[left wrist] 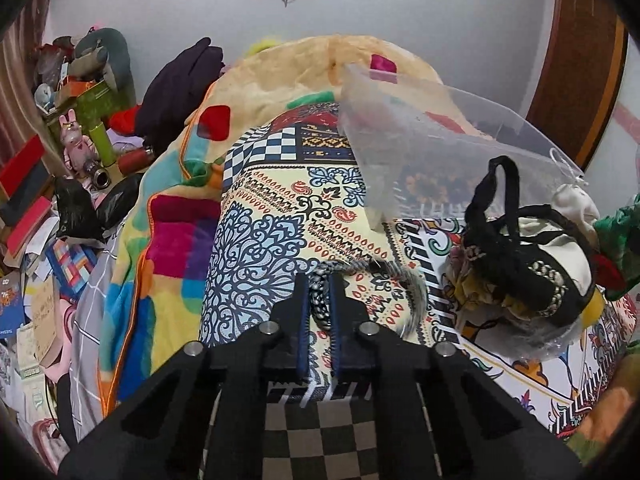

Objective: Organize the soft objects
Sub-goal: 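Grasp the green knitted sock with the right tool and drop it into the clear box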

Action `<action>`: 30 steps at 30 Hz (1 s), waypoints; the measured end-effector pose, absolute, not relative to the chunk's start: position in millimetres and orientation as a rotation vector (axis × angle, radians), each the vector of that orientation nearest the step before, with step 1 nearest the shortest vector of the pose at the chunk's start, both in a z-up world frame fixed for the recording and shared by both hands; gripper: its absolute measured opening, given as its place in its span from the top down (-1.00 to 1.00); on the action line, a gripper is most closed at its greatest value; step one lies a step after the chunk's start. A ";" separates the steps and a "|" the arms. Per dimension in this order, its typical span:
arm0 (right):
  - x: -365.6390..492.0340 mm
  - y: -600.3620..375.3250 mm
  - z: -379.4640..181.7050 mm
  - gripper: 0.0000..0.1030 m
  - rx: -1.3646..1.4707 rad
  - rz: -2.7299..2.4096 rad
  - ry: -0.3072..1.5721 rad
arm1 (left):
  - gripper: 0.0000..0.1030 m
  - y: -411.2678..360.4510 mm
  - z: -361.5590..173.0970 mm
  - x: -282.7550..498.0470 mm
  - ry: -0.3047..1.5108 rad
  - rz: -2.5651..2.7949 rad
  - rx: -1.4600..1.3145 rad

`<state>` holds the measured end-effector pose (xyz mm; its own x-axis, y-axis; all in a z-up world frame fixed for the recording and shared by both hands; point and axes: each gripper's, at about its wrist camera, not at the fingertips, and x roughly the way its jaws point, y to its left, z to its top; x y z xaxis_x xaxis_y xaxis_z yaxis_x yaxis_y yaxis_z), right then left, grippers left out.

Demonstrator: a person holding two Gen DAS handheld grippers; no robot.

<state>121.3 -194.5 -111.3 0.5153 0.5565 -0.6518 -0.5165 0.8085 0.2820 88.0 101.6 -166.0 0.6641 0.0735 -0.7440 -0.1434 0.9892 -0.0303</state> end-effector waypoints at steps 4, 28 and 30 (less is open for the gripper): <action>115.5 -196.5 -96.9 0.69 0.077 0.674 0.764 | 0.87 100.0 -152.6 81.9 0.797 0.106 -0.098; 173.0 -175.4 -18.3 0.70 0.046 0.628 0.504 | 0.87 74.9 -49.4 133.9 0.573 -0.039 -0.132; 186.5 -170.8 -25.9 0.70 0.041 0.625 0.521 | 0.87 74.3 -56.3 148.2 0.597 -0.040 -0.132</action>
